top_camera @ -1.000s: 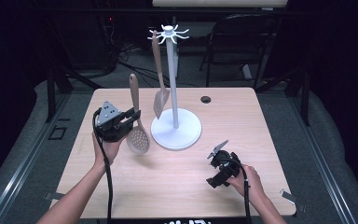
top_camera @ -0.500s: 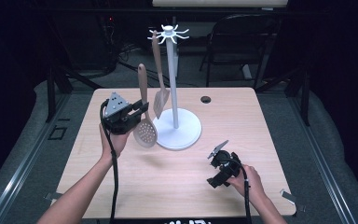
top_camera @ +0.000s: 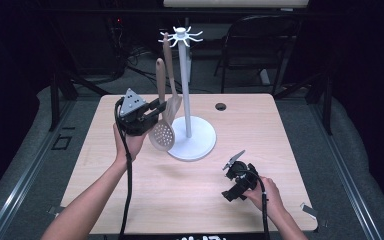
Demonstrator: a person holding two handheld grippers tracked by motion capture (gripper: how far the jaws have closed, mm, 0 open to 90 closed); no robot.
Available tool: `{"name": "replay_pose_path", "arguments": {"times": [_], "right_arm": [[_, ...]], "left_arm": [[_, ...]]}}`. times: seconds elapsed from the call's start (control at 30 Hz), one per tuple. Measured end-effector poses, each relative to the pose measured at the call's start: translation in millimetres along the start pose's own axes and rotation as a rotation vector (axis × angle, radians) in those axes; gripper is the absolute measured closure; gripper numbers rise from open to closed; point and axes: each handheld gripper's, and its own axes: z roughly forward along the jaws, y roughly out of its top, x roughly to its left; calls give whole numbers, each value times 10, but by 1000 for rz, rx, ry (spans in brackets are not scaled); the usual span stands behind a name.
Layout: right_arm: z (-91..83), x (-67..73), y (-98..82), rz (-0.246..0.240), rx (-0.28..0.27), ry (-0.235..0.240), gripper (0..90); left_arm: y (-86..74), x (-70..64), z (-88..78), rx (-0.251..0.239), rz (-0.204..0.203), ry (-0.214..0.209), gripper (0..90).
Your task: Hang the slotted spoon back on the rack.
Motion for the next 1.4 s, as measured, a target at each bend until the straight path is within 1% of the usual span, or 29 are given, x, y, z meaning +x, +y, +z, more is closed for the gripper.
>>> {"name": "replay_pose_path", "arguments": {"times": [0.03,0.1,0.17,0.2,0.27,0.3,0.4,0.43,0.5,0.57,0.6,0.63,0.7,0.73,0.8,0.83,0.97,1.0,1.03,1.07,1.1,1.13,1.17,1.23,1.4], "right_arm": [[-6,-3,2,-5,6,-7,86],[2,-4,-4,7,-10,0,87],[-1,-13,-1,2,1,2,86],[6,-3,-3,12,-9,7,86],[-2,-1,1,4,-5,0,86],[-12,1,5,0,0,-8,86],[-8,2,1,4,-6,-2,86],[6,7,-8,17,-22,2,86],[-6,-3,-3,3,-5,-6,86],[-8,1,-3,4,-8,-4,86],[-16,-2,0,-4,4,-16,87],[4,6,-8,13,-18,-4,87],[9,5,-8,13,-17,-5,86],[-7,-7,1,-6,7,-7,87],[-11,-4,3,-9,10,-16,87],[-3,-4,0,-3,3,-10,87],[-5,-2,0,-3,3,-11,87],[2,6,-6,7,-9,-11,87],[-8,2,-1,-3,1,-14,87],[-10,3,0,-3,0,-7,87],[-11,5,-1,-4,-1,-14,87],[-11,5,-1,-4,-2,-14,87],[-11,3,-2,-3,-2,-12,87],[-14,-2,0,-9,8,-20,87],[-15,0,-1,-4,1,-16,87]], "left_arm": [[12,4,6,-6,-3,1,765],[40,12,23,-15,-10,2,765],[65,16,35,-17,-15,5,765],[75,17,39,-18,-15,7,765],[104,17,52,-17,-12,9,765],[113,17,56,-15,-11,11,765],[144,24,89,-13,-14,11,765],[149,27,99,-9,-13,12,765],[156,40,132,-5,-23,8,765],[159,56,166,0,-33,3,765],[163,62,182,5,-37,3,765],[165,67,192,5,-39,3,765],[173,78,220,12,-46,0,765],[178,83,235,17,-47,-1,765],[186,85,258,18,-46,0,765],[189,83,265,17,-47,0,765],[212,82,300,21,-48,4,765],[217,84,302,24,-49,4,765],[220,84,312,18,-54,4,765],[225,83,317,21,-53,2,765],[230,80,321,22,-52,4,765],[238,78,327,26,-44,5,765],[241,73,333,24,-46,4,765],[252,72,347,26,-44,4,765],[270,78,379,33,-43,8,765]]}}
